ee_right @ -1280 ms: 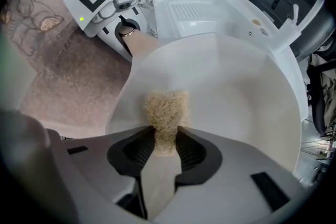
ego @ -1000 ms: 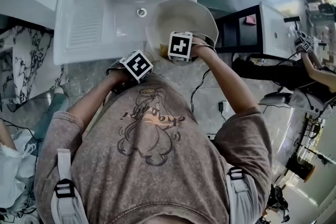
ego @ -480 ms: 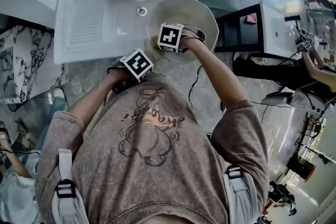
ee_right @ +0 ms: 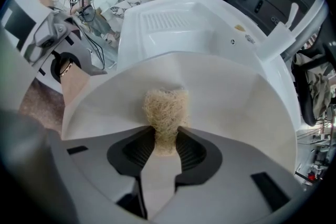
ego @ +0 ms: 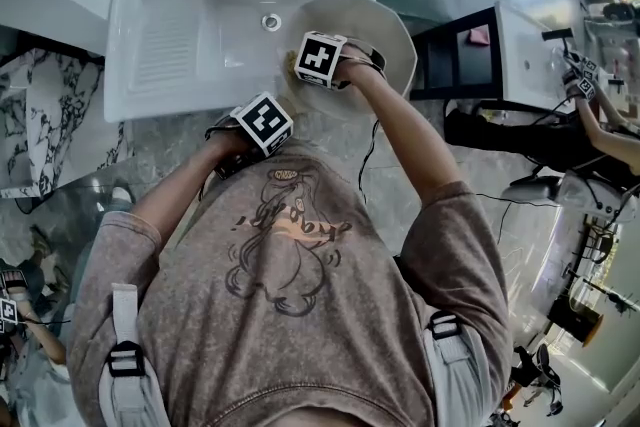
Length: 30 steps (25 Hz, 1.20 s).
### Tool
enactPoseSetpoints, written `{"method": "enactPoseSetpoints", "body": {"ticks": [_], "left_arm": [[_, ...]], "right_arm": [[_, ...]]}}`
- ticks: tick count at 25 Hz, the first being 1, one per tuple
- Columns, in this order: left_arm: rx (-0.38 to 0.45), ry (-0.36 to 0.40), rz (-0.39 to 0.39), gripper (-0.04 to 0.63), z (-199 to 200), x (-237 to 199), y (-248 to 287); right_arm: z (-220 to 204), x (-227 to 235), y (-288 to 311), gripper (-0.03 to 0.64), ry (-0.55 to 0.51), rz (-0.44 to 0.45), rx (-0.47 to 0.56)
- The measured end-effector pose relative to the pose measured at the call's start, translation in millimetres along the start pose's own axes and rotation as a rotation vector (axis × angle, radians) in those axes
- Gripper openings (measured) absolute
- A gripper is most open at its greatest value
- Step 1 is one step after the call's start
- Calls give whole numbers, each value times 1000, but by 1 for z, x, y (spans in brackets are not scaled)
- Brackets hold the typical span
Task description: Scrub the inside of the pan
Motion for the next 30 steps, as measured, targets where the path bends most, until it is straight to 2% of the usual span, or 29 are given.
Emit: {"method": "enactPoseSetpoints", "body": {"ticks": [4,8,13,15,18,30], "left_arm": [[1,0,1,54,0,1,-1],[3,-2,-1,54,0,1,-1],[4,-8,-6,54,2,2,-2],[3,-8,-7,54,2,1,-2],[4,-7,-10,54,2,0,-2],[1,-4,-22,54,2,-4,-3]], "right_arm": [[-2,15,-1,140,14,-59,-8],[-17,35,-6,140,64,-148,-67],[-20,57,-3,140,75,-209,-27],[-29,63,-6,140,105,-227,-47],[-45,68,-11,140,153,-246,-83],[-75,82,-13,140,132,-276,-103]]}}
Point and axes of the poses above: the fingertips, and each gripper's own axes: y forward along the fingers, x to its right, z out of its top, the point moved 1 cm from there along -y, backward along the fingers, and after that the axes turned 15 degrees about -y, right-handed, at the moved point
